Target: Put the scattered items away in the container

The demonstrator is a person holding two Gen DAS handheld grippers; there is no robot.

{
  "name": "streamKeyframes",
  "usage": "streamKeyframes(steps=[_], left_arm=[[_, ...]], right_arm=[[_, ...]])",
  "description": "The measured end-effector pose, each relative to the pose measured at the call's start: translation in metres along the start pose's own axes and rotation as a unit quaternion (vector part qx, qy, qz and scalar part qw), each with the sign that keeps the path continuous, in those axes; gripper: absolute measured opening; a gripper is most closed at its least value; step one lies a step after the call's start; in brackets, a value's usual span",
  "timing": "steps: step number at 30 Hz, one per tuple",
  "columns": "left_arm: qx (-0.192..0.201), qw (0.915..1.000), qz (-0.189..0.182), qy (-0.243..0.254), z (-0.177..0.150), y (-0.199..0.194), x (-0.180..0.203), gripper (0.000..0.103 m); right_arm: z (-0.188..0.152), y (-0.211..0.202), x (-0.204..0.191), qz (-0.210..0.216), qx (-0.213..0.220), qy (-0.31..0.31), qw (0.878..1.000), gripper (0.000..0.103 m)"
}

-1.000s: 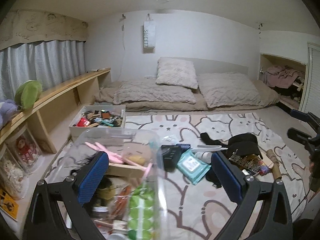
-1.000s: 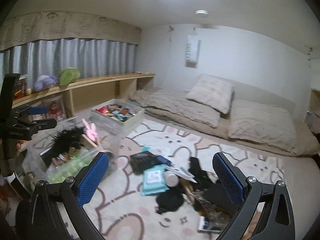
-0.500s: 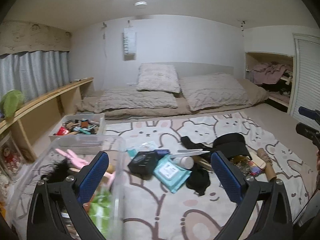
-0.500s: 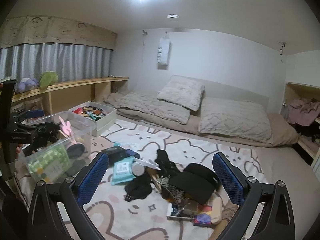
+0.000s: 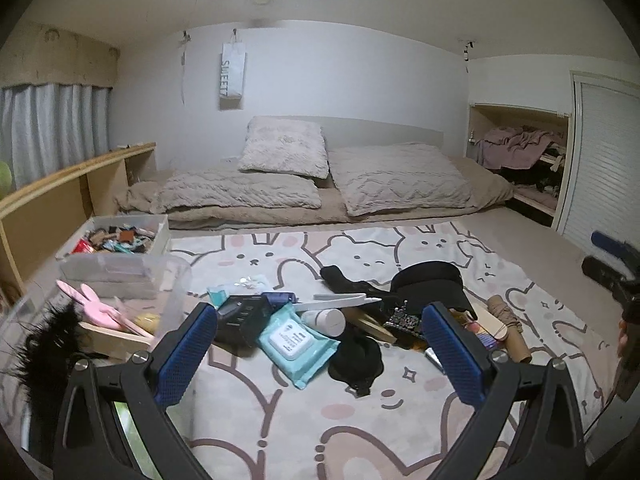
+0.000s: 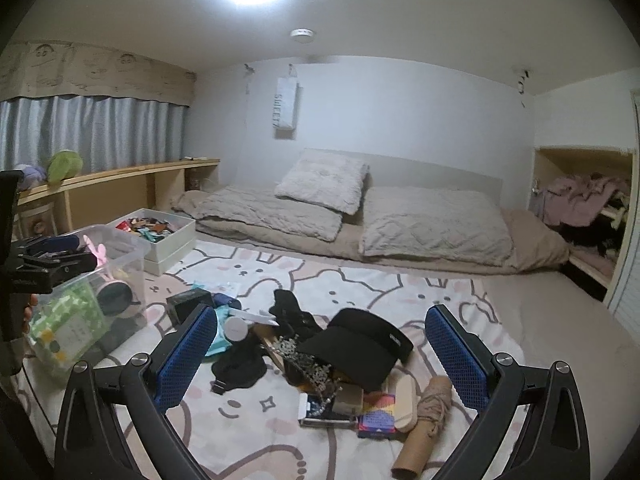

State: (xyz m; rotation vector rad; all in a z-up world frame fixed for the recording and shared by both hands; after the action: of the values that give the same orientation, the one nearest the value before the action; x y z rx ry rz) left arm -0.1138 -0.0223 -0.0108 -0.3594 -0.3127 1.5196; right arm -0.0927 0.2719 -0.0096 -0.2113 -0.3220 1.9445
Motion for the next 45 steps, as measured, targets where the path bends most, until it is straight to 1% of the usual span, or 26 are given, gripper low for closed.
streamKeyframes(steps=[3, 7, 9, 11, 13, 17, 19, 23, 28, 31, 34, 38, 39, 42, 45], left_arm=[[-0.013, 0.9999, -0.001, -0.004, -0.009, 0.012, 0.004, 0.103], [-0.038, 0.9992, -0.008, 0.006, -0.025, 0.031, 0.011, 0.103], [-0.049, 0.9987, -0.008, 0.014, -0.034, 0.04, 0.015, 0.103], [-0.06, 0.998, -0.01, 0.018, -0.043, 0.048, 0.017, 0.103], [-0.08, 0.9965, -0.017, 0.018, -0.055, 0.059, 0.02, 0.103], [-0.133, 0.9906, -0.025, 0.023, -0.082, 0.083, 0.022, 0.103], [-0.152, 0.9878, -0.024, 0.022, -0.094, 0.094, 0.021, 0.103], [-0.184, 0.9826, -0.009, 0.025, -0.119, 0.116, 0.015, 0.103], [-0.214, 0.9764, -0.002, 0.027, -0.142, 0.138, 0.009, 0.103], [-0.233, 0.9719, 0.005, 0.032, -0.155, 0.153, 0.006, 0.103], [-0.253, 0.9666, 0.011, 0.037, -0.168, 0.172, 0.005, 0.103], [-0.269, 0.962, 0.015, 0.044, -0.174, 0.195, 0.007, 0.103], [-0.273, 0.9609, 0.015, 0.045, -0.175, 0.202, 0.008, 0.103], [-0.285, 0.9572, 0.015, 0.046, -0.178, 0.221, 0.009, 0.103], [-0.296, 0.954, 0.021, 0.046, -0.179, 0.236, 0.007, 0.103]], right_arm=[[-0.015, 0.009, 0.009, -0.012, -0.011, 0.011, 1.0, 0.103], [-0.037, 0.022, 0.019, -0.017, -0.026, 0.034, 0.999, 0.103], [-0.049, 0.03, 0.023, -0.019, -0.037, 0.044, 0.998, 0.103], [-0.063, 0.039, 0.027, -0.03, -0.05, 0.044, 0.997, 0.103], [-0.078, 0.048, 0.03, -0.039, -0.067, 0.045, 0.996, 0.103], [-0.104, 0.063, 0.033, -0.035, -0.101, 0.061, 0.992, 0.103], [-0.117, 0.07, 0.034, -0.034, -0.12, 0.071, 0.99, 0.103], [-0.14, 0.086, 0.035, -0.035, -0.159, 0.079, 0.984, 0.103], [-0.163, 0.099, 0.029, -0.039, -0.185, 0.061, 0.98, 0.103], [-0.177, 0.109, 0.027, -0.028, -0.217, 0.067, 0.974, 0.103], [-0.184, 0.117, 0.028, -0.024, -0.236, 0.074, 0.969, 0.103], [-0.196, 0.127, 0.03, -0.018, -0.263, 0.086, 0.961, 0.103], [-0.199, 0.13, 0.031, -0.018, -0.271, 0.09, 0.958, 0.103], [-0.215, 0.14, 0.035, -0.023, -0.314, 0.099, 0.944, 0.103], [-0.225, 0.145, 0.04, -0.023, -0.332, 0.108, 0.937, 0.103]])
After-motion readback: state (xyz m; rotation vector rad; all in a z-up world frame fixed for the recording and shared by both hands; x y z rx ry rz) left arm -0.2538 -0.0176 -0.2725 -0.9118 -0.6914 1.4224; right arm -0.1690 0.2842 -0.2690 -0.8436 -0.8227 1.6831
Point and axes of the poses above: each gripper's, at about its wrist camera, not at the fingertips, and y roughly the way its jaws point, x to its right, z to its top, the point moved 6 cm from there along y, roughly the way its jaws point, and after that the axes turned 9 degrees about z, right-handed, at the moved point
